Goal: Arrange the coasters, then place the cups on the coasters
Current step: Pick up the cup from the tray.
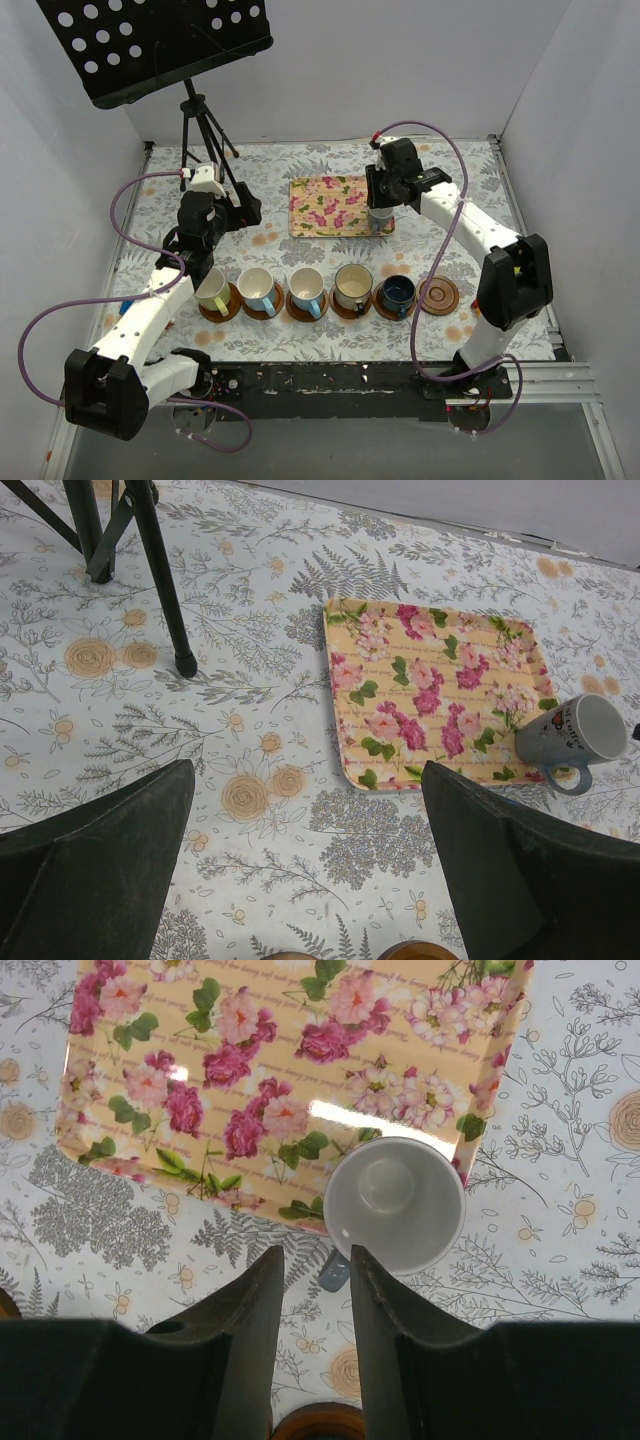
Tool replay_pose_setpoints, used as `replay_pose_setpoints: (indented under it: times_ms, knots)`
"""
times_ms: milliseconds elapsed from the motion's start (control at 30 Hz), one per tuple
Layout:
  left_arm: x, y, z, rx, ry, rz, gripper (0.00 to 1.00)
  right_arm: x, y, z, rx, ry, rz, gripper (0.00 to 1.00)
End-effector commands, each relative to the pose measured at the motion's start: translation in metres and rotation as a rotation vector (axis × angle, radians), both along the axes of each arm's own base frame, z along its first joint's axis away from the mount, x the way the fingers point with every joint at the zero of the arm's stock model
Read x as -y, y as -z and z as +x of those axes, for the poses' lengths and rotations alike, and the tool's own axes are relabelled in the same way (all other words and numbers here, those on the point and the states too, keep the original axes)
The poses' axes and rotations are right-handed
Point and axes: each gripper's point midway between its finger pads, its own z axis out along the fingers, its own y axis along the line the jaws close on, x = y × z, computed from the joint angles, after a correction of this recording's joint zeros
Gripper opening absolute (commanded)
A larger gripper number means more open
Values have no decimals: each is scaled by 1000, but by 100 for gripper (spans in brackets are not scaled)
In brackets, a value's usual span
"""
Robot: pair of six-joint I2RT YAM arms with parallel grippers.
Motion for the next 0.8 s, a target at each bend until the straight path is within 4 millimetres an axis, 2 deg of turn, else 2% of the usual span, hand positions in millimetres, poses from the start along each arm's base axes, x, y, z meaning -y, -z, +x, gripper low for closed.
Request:
replay_pose_setpoints:
  times_ms: [0, 200, 367, 600, 767]
  knots:
    - [-1, -14, 2, 25, -1, -4, 98, -11, -12, 24, 59, 50, 42, 40]
    - [-1, -15, 2, 27, -1, -4, 98, -12, 6, 34, 29, 104, 27, 40]
    - [-2, -17, 2, 30, -6, -3, 98, -2, 20, 44, 5, 193, -38, 40]
    - [-2, -17, 3, 30, -8, 2, 98, -11, 35, 53, -27, 214, -9, 40]
    - [-3, -16, 3, 29, -10, 4, 98, -19, 42, 55, -43, 199, 6, 36]
